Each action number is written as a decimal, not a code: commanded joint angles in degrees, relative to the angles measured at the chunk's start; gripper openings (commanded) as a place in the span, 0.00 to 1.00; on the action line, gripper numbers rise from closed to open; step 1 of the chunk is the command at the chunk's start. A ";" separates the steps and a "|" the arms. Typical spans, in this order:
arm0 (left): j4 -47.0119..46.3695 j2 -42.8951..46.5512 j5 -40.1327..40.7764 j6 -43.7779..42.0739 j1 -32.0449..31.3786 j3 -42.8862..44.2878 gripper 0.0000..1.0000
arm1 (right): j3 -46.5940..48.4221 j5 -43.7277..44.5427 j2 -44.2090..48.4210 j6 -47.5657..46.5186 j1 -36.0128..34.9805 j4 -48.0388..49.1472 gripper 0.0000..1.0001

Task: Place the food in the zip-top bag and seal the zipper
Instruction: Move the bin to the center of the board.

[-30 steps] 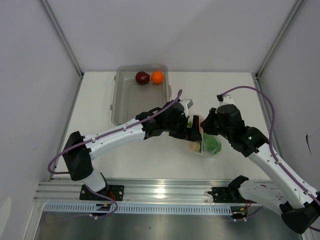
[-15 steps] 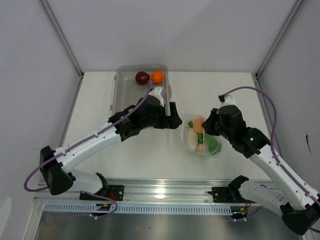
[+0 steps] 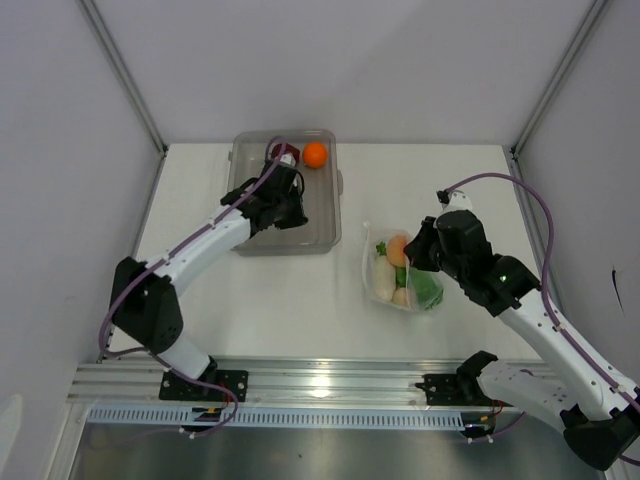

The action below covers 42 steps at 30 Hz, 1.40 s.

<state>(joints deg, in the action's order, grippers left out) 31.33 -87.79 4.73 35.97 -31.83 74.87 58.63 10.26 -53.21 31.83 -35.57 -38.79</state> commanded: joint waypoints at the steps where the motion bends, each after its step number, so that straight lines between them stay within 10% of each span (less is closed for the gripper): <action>1: 1.71 -5.98 -3.58 -2.13 1.86 4.40 0.00 | 0.26 1.34 1.00 -0.46 -0.29 0.73 0.00; 12: 0.84 -14.34 -6.40 -0.73 4.68 5.99 0.00 | -0.97 1.60 1.36 -0.72 -0.02 0.55 0.00; 42: -11.12 0.25 -6.40 12.29 0.55 -21.79 0.01 | -3.26 -0.24 1.79 -0.02 0.06 2.49 0.00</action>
<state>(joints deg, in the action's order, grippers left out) 21.52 -89.97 -2.63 46.54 -30.87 53.30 55.51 10.02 -52.16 31.48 -35.55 -37.82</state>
